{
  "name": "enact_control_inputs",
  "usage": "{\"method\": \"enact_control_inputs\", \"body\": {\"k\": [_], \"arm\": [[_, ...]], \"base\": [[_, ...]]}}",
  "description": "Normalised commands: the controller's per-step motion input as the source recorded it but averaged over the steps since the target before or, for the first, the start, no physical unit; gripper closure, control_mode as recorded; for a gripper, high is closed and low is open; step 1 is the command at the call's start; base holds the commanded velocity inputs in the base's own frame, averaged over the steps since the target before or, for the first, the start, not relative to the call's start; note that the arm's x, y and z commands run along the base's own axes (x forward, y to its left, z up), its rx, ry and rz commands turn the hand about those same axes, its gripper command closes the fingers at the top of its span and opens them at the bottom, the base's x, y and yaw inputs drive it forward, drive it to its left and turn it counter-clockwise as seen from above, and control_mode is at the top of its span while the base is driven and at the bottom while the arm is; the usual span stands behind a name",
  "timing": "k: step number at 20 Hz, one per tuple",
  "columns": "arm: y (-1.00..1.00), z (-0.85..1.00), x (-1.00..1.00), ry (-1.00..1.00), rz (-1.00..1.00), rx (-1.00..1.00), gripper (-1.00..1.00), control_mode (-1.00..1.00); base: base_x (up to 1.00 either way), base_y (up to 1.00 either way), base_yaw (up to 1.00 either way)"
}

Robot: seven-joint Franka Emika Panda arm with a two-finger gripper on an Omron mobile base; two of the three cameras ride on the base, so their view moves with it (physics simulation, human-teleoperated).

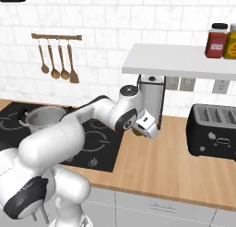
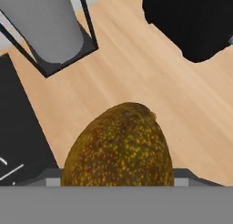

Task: Put the avocado and avocado in the pot. Retrieve the spatula and lightly stir the vegetables in the pot.

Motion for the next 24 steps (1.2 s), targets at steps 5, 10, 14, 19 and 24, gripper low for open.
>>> {"method": "enact_control_inputs", "body": {"k": [5,10,14,19,24], "arm": [[1.00,0.51,-0.25,0.04,0.20,0.00,1.00,-1.00],[1.00,0.43,-0.16,0.07,0.23,0.00,1.00,-1.00],[1.00,0.38,-0.27,0.05,0.25,0.00,1.00,-1.00],[1.00,0.26,-0.32,0.01,0.26,0.00,1.00,-1.00],[1.00,0.13,-0.20,0.00,0.22,-0.02,1.00,-1.00]], "base": [[0.00,0.00,0.00],[0.00,0.00,0.00],[0.00,0.00,0.00],[0.00,0.00,0.00],[0.00,0.00,0.00]]}}
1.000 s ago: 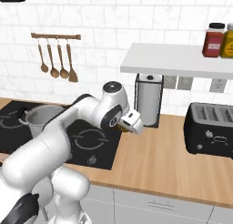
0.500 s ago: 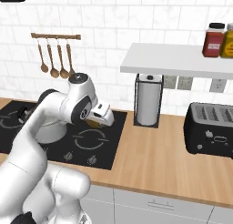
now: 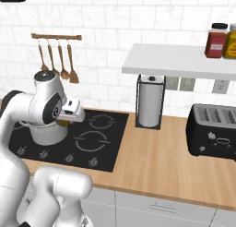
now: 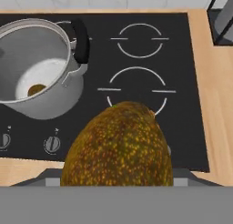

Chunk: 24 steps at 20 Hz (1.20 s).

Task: Put the avocado and avocado in the pot. Retrieve the spatula and lightly stir the vegetables in the pot.

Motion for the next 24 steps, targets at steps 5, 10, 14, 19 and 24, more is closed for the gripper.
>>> {"method": "enact_control_inputs", "body": {"k": [5,10,14,19,24], "arm": [[1.00,0.11,0.00,0.00,0.16,-0.01,1.00,-1.00],[0.98,0.01,0.29,0.03,0.09,0.00,1.00,-1.00],[0.58,-0.16,0.69,0.02,0.01,0.00,1.00,-1.00],[0.26,-0.52,0.80,0.09,0.00,-0.02,1.00,-1.00],[0.30,-0.57,0.46,0.04,0.00,-0.05,1.00,-1.00]], "base": [[0.00,0.00,0.00],[0.00,0.00,0.00],[0.00,0.00,0.00],[0.00,0.00,0.00],[0.00,0.00,0.00]]}}
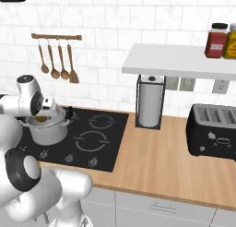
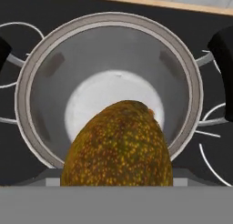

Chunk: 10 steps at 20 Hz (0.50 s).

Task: Put the avocado and avocado in the pot. Retrieve the spatula and lightly stir the vegetables in the pot.

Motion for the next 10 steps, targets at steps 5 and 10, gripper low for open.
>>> {"method": "enact_control_inputs", "body": {"k": [5,10], "arm": [[0.10,-0.41,0.15,0.00,0.00,-0.07,1.00,-1.00],[0.00,-0.21,0.16,0.00,0.00,-0.01,-1.00,-1.00]], "base": [[0.00,0.00,0.00],[0.00,0.00,0.00]]}}
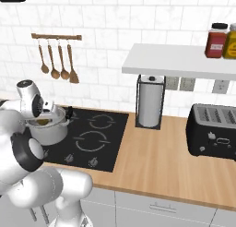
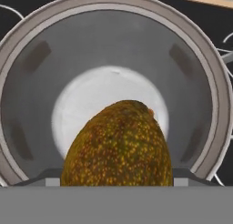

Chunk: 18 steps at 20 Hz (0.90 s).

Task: Put the avocado and avocado in the pot. Retrieve the spatula and lightly stir the vegetables in the pot.

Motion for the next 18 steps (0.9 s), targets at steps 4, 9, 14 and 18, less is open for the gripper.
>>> {"method": "enact_control_inputs", "body": {"k": [4,9,14,18], "arm": [[0.00,0.00,0.06,0.00,0.00,0.00,-1.00,-1.00],[0.00,0.04,0.00,0.00,0.00,0.00,-1.00,-1.00],[-0.01,0.55,-0.23,-0.08,0.00,0.03,-1.00,-1.00],[-0.12,1.00,-0.56,-0.22,0.00,0.13,-1.00,-1.00]], "base": [[0.00,0.00,0.00],[0.00,0.00,0.00],[0.00,0.00,0.00],[0.00,0.00,0.00]]}}
